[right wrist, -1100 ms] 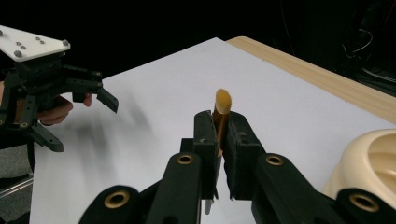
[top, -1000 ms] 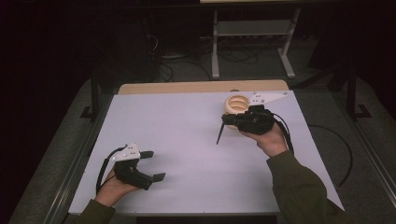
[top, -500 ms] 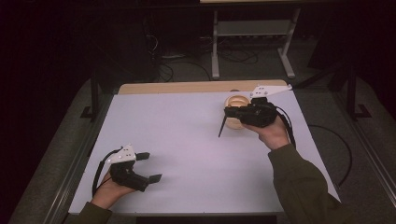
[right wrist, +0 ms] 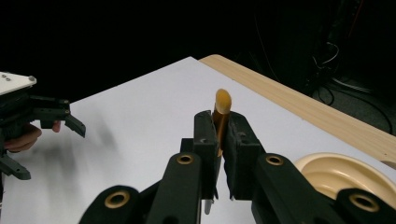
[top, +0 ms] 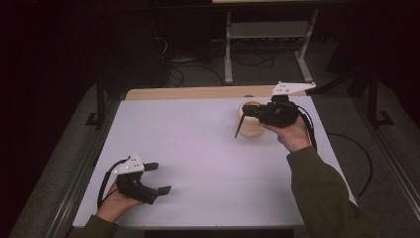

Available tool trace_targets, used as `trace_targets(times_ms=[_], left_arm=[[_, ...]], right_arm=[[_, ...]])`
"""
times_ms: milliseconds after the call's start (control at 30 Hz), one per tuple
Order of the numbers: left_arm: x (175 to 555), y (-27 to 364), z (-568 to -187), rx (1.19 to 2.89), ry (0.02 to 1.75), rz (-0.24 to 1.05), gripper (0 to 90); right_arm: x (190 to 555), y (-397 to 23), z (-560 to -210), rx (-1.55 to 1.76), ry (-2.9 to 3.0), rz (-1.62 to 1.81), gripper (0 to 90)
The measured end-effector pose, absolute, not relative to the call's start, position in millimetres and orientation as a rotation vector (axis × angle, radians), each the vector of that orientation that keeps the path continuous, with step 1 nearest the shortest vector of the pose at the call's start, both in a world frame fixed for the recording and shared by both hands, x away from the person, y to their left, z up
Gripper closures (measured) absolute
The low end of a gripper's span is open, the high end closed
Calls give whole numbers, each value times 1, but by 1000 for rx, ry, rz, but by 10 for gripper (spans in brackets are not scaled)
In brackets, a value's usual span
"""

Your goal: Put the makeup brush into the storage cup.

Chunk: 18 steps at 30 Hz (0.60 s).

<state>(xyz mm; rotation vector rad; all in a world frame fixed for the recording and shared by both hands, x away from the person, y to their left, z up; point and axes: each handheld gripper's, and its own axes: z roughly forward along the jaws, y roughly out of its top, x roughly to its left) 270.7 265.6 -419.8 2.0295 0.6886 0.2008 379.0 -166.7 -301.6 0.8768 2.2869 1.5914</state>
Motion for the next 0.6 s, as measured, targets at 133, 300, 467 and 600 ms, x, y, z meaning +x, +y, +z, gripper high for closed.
trace_targets(times_ms=[133, 300, 467, 600], left_arm=[[271, 266, -420, 2030, 687, 201, 25], [270, 265, -420, 2029, 695, 193, 25], [271, 265, -420, 2030, 695, 189, 25], [271, 266, -420, 2033, 697, 187, 25]], right_arm=[[382, -168, -300, 882, 2278, 1584, 832], [386, -170, -298, 903, 2270, 1579, 832], [390, -171, -296, 909, 2262, 1566, 832], [393, -173, -292, 916, 2254, 1560, 832]])
